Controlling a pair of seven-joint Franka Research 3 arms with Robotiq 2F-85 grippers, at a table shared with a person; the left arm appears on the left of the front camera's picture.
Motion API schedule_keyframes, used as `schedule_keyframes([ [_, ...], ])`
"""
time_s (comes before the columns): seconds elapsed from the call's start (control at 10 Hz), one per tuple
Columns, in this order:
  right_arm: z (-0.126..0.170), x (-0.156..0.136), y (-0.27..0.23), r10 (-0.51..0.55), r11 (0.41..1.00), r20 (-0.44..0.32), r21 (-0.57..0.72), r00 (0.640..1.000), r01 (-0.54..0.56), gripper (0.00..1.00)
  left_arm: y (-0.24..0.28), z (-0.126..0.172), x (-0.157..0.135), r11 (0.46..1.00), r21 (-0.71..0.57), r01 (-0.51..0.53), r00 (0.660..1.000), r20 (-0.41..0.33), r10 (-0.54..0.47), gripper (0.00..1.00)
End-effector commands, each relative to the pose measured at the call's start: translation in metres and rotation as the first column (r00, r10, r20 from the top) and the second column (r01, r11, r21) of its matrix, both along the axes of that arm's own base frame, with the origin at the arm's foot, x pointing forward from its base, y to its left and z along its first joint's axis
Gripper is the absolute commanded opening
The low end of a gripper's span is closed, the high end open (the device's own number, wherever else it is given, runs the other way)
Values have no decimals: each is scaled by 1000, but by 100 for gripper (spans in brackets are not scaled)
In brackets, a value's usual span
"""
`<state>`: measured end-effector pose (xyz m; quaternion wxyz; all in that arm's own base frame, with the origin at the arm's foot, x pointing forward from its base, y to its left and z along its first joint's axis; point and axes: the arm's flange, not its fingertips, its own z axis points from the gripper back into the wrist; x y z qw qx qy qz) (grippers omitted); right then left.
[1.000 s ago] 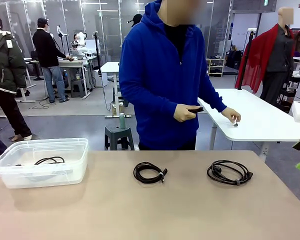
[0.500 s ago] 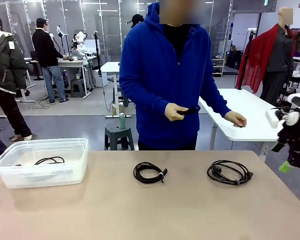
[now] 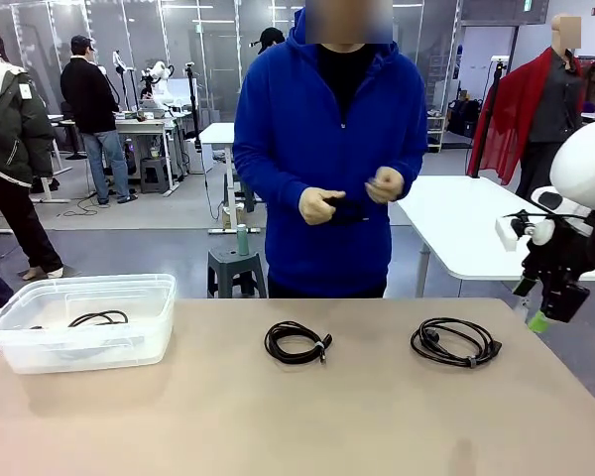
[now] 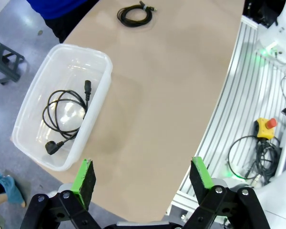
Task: Organize and store the cables.
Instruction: Place the Power Cable into the Organizing box.
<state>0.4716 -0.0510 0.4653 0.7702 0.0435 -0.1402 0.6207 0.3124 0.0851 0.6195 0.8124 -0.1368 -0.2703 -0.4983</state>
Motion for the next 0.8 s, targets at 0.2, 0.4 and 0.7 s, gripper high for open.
schedule_keyframes([
  [0.2,-11,55,19,-48,999,-1,-15,999,48,100,-1,4,1,1000,3,-12,1000,-5,12,100],
  [0.4,-12,64,22,-52,999,-5,-14,999,52,100,-1,4,1,1000,3,-12,1000,-5,12,100],
  [0.7,-18,69,22,-54,998,-15,-24,998,53,100,-1,4,1,1000,3,-12,1000,-5,12,100],
])
